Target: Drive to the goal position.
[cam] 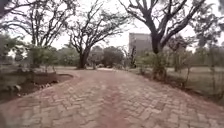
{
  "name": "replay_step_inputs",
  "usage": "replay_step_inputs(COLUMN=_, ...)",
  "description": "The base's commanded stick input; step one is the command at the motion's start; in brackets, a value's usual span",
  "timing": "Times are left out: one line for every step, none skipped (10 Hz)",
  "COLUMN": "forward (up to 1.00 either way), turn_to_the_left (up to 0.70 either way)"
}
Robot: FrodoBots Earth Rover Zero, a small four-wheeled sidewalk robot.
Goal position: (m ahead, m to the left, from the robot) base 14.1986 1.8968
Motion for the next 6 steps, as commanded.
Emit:
replay_step_inputs(forward=0.70, turn_to_the_left=0.00)
replay_step_inputs(forward=0.70, turn_to_the_left=0.00)
replay_step_inputs(forward=0.70, turn_to_the_left=0.00)
replay_step_inputs(forward=0.70, turn_to_the_left=0.00)
replay_step_inputs(forward=0.70, turn_to_the_left=0.00)
replay_step_inputs(forward=0.70, turn_to_the_left=0.00)
